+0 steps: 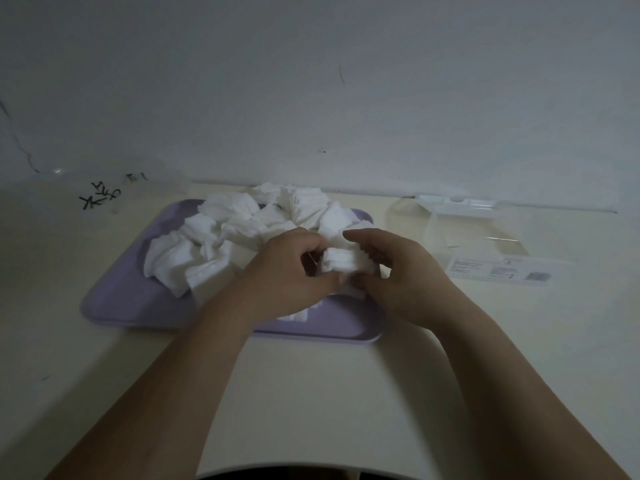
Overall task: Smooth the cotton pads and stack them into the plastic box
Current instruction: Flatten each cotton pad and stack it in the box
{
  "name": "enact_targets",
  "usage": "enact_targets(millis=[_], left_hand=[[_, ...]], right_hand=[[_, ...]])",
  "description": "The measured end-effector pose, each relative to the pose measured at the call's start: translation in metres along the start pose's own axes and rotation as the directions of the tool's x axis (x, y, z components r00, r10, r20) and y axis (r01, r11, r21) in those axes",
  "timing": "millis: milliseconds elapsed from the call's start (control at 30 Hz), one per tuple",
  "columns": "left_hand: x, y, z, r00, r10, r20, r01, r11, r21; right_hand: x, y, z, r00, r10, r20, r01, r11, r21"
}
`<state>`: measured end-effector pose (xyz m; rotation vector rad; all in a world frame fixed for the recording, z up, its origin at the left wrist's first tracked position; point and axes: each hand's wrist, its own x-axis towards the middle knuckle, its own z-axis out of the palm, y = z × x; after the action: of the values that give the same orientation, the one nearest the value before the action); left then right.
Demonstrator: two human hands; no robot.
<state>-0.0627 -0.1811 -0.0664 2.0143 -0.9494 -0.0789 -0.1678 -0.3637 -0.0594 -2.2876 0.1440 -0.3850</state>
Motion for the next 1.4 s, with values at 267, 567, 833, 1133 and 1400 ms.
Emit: enact_targets(millis=[267,567,833,1133,1400], left_hand=[[-0.002,0.004,-0.001,1.0,0.03,-0.006,-0.03,1.0,0.007],[-0.003,0.0,0.005,0.998,0.062,-0.009,-0.062,0.998,0.029],[0.001,0.002,0.003,0.993,0.02,-0.12,-0.043,0.981,-0.19],[0.006,0.01,0.012,0.981,0.001,-0.193,-0.032,0.987,-0.16],[0.037,0.062,0.035,0.992,0.121,0.017,-0.121,0.992,-0.02]], right_hand=[[0.001,0.006,0.018,0.978,-0.203,0.052,0.209,0.949,-0.235],[-0.002,-0.004,0.011,0.998,-0.047,-0.049,0.046,0.999,-0.017],[0.0,-0.009,0.007,0.996,0.089,0.003,-0.084,0.926,0.369],[0.006,-0.018,-0.004,0.933,0.248,-0.259,-0.129,0.906,0.403],[0.009,0.008,-0.091,0.83,0.225,-0.511,-0.284,0.958,-0.039]])
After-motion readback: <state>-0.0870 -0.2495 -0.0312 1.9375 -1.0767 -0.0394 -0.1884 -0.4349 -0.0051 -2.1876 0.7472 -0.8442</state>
